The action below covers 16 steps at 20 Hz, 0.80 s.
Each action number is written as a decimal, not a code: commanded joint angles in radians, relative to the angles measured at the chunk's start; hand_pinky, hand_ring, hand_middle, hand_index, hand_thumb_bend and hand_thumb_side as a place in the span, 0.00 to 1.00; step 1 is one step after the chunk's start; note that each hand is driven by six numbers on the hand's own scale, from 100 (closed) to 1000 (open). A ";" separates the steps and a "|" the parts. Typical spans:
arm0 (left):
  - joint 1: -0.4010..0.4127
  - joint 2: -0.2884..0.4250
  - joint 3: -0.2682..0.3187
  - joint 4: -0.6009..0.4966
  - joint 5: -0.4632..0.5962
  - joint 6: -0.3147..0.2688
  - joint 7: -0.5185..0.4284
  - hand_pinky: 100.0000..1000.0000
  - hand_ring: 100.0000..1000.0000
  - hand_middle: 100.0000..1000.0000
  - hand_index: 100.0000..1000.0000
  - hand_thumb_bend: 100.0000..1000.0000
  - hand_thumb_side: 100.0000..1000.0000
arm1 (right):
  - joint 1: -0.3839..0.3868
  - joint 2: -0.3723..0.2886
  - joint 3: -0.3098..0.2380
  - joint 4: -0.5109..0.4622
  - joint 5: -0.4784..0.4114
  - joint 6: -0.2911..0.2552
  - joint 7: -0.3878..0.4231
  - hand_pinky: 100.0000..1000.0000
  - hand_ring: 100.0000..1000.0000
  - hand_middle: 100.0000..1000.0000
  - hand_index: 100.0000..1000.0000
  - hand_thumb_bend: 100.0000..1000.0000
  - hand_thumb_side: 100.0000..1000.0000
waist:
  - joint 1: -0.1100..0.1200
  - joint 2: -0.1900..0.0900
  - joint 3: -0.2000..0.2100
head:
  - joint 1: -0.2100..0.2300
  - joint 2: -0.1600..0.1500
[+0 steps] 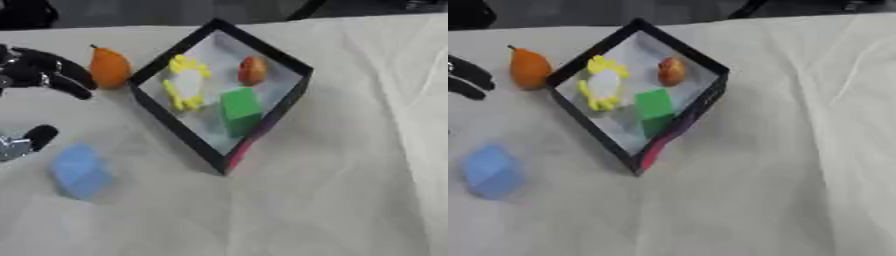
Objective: Pick up objects on the table and place them in the box.
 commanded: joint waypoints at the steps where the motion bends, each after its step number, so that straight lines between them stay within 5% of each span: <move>1: 0.026 0.055 0.028 -0.038 -0.045 -0.156 -0.131 0.87 0.89 0.81 0.88 0.00 0.61 | -0.008 -0.040 -0.017 -0.019 0.006 -0.006 -0.001 0.93 0.64 0.57 0.79 0.00 0.48 | -0.002 -0.008 0.001 | 0.000 -0.016; 7: 0.093 0.074 0.017 -0.086 -0.182 -0.006 -0.014 0.88 0.90 0.81 0.88 0.09 0.62 | -0.004 -0.040 -0.021 -0.017 0.010 -0.005 -0.003 0.93 0.64 0.57 0.79 0.00 0.48 | -0.001 -0.002 0.002 | 0.009 -0.020; 16: 0.170 0.078 -0.022 -0.059 -0.363 0.097 0.058 0.89 0.92 0.82 0.88 0.17 0.71 | 0.002 -0.037 -0.024 -0.017 0.015 -0.003 -0.001 0.93 0.64 0.57 0.79 0.00 0.48 | 0.001 0.000 -0.002 | 0.012 -0.021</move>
